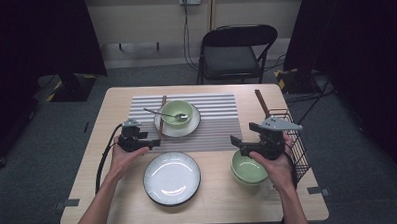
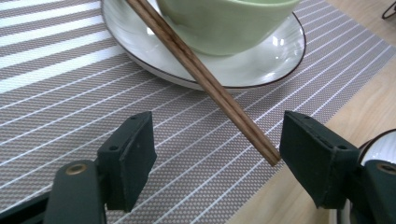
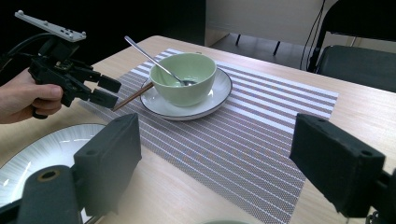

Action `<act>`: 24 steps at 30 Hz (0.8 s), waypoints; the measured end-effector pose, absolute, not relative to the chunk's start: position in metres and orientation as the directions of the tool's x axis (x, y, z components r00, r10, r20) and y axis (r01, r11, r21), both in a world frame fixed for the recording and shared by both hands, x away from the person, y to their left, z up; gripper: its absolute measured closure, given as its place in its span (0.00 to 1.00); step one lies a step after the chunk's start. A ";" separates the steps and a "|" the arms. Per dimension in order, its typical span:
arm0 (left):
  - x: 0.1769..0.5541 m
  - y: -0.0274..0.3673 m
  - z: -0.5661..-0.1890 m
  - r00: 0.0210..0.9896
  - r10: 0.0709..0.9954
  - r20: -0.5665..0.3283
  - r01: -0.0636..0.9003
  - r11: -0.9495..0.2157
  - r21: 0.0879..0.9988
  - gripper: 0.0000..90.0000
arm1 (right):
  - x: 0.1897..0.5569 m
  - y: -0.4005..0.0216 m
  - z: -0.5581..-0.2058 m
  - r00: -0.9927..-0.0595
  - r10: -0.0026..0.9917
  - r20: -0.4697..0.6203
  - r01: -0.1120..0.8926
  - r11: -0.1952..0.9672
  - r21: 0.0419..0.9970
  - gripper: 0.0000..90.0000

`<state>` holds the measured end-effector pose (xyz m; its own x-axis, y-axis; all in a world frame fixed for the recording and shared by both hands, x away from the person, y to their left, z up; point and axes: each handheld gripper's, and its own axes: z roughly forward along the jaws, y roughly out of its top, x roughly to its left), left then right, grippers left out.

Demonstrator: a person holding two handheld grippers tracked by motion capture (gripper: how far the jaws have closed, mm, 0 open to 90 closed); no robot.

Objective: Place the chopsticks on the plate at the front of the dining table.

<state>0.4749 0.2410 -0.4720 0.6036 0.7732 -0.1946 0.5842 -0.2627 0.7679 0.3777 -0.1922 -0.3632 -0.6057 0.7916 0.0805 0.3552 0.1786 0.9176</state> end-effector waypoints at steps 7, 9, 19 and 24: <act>0.477 0.247 -0.473 0.582 0.789 -0.197 0.591 -0.245 0.768 0.32 | 0.378 -0.192 -0.363 -0.604 0.792 0.082 0.359 0.179 0.916 0.17; 0.478 0.247 -0.475 0.577 0.794 -0.192 0.597 -0.249 0.762 0.32 | 0.378 -0.193 -0.363 -0.604 0.793 0.080 0.356 0.179 0.917 0.17; 0.479 0.245 -0.478 0.575 0.794 -0.198 0.604 -0.248 0.758 0.32 | 0.376 -0.196 -0.362 -0.600 0.796 0.078 0.353 0.176 0.919 0.17; 0.478 0.247 -0.473 0.572 0.797 -0.195 0.592 -0.237 0.770 0.31 | 0.377 -0.195 -0.363 -0.601 0.796 0.077 0.353 0.178 0.919 0.17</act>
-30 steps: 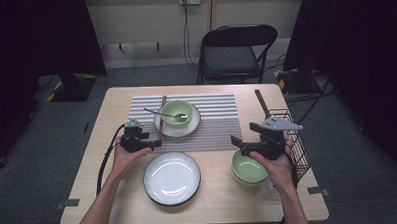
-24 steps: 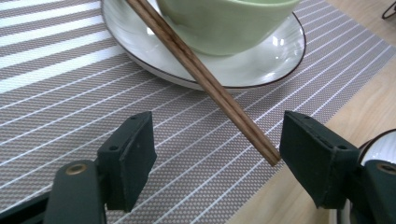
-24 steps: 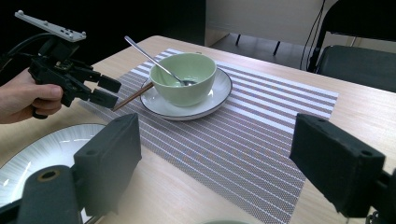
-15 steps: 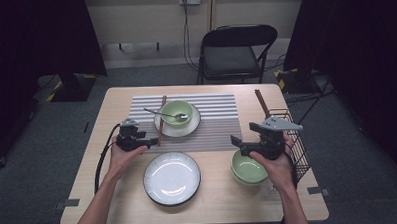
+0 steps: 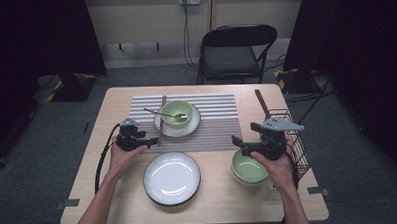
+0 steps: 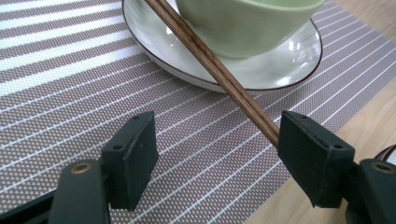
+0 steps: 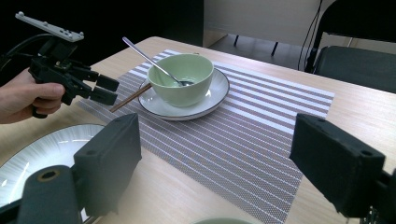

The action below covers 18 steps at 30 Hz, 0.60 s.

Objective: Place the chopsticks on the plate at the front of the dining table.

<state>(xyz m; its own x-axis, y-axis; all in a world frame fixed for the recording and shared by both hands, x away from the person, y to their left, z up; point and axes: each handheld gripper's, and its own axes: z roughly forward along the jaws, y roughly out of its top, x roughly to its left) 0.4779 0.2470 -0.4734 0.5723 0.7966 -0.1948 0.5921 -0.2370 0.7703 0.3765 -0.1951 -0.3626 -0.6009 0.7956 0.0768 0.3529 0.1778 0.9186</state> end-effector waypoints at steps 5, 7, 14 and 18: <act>0.475 0.249 -0.468 0.582 0.790 -0.192 0.582 -0.239 0.777 0.30 | 0.377 -0.193 -0.364 -0.603 0.794 0.078 0.357 0.182 0.916 0.17; 0.473 0.250 -0.465 0.587 0.787 -0.190 0.575 -0.240 0.782 0.29 | 0.377 -0.194 -0.364 -0.603 0.794 0.076 0.357 0.183 0.916 0.17; 0.463 0.256 -0.451 0.593 0.786 -0.172 0.553 -0.243 0.797 0.26 | 0.379 -0.195 -0.366 -0.599 0.797 0.081 0.364 0.181 0.914 0.17; 0.456 0.260 -0.443 0.593 0.789 -0.161 0.537 -0.240 0.809 0.26 | 0.380 -0.196 -0.366 -0.595 0.800 0.081 0.365 0.179 0.914 0.17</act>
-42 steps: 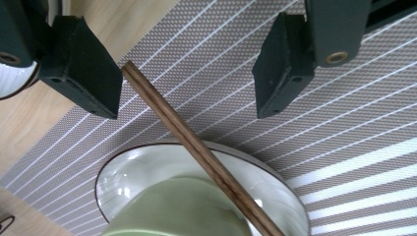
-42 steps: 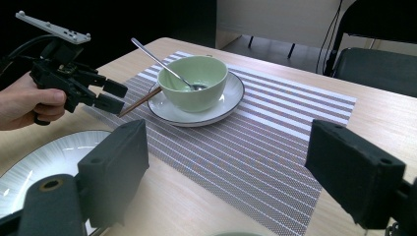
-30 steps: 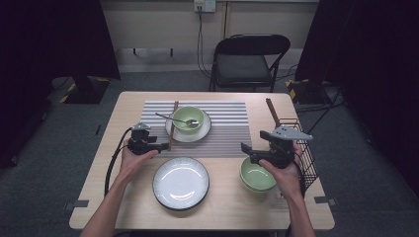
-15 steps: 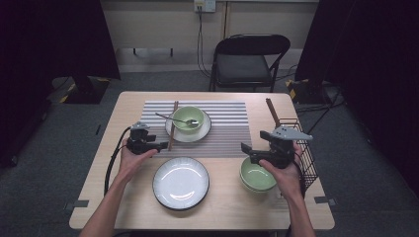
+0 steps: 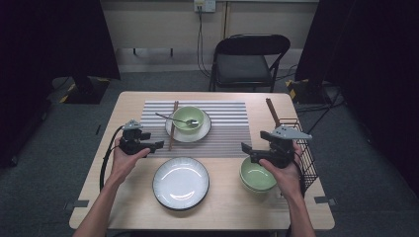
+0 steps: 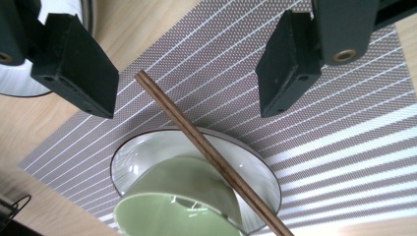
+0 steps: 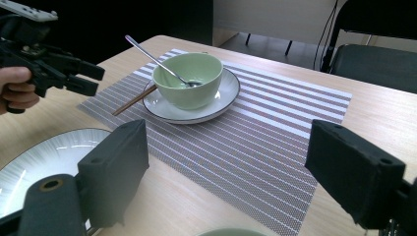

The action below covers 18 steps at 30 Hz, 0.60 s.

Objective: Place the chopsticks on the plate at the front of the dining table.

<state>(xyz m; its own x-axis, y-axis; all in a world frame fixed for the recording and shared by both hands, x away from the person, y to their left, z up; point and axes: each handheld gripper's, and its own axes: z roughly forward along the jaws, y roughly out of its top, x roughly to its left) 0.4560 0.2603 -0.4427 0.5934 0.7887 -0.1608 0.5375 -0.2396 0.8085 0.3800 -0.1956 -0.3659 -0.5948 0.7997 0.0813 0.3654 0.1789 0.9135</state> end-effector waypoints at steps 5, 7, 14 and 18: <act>0.445 0.265 -0.434 0.606 0.783 -0.138 0.523 -0.262 0.811 0.25 | 0.379 -0.197 -0.366 -0.593 0.801 0.079 0.362 0.178 0.915 0.17; 0.439 0.265 -0.429 0.606 0.785 -0.132 0.516 -0.261 0.816 0.25 | 0.379 -0.197 -0.365 -0.594 0.800 0.080 0.362 0.177 0.915 0.17; 0.420 0.273 -0.419 0.603 0.791 -0.105 0.487 -0.260 0.834 0.24 | 0.375 -0.194 -0.365 -0.597 0.799 0.076 0.361 0.183 0.914 0.17; 0.413 0.282 -0.421 0.583 0.806 -0.104 0.498 -0.253 0.830 0.24 | 0.375 -0.193 -0.365 -0.599 0.797 0.077 0.361 0.184 0.914 0.17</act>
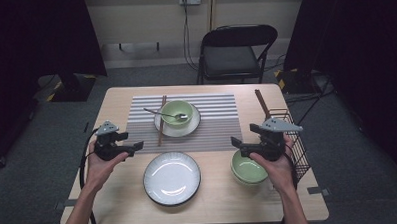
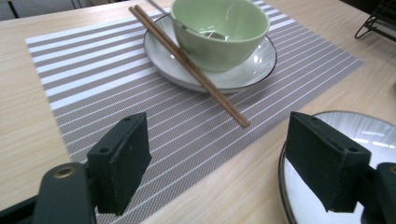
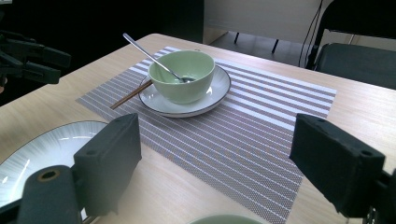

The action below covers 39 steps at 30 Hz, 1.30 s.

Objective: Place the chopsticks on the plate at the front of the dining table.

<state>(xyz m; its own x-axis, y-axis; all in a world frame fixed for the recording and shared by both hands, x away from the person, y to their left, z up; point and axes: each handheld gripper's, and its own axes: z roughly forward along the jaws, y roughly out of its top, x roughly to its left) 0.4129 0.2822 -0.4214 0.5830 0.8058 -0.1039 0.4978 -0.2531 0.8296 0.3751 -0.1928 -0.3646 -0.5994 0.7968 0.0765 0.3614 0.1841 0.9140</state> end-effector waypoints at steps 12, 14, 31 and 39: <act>0.388 0.317 -0.441 0.501 0.861 -0.092 0.551 -0.235 0.801 0.24 | 0.374 -0.193 -0.365 -0.595 0.800 0.075 0.366 0.186 0.912 0.17; 0.385 0.322 -0.445 0.490 0.866 -0.100 0.563 -0.227 0.795 0.25 | 0.373 -0.193 -0.366 -0.593 0.802 0.076 0.370 0.187 0.910 0.17; 0.363 0.331 -0.491 0.456 0.887 -0.075 0.657 -0.280 0.700 0.25 | 0.371 -0.197 -0.368 -0.582 0.810 0.075 0.377 0.186 0.907 0.17; 0.361 0.325 -0.498 0.440 0.898 -0.003 0.634 -0.308 0.709 0.16 | 0.371 -0.195 -0.369 -0.589 0.804 0.080 0.383 0.191 0.904 0.17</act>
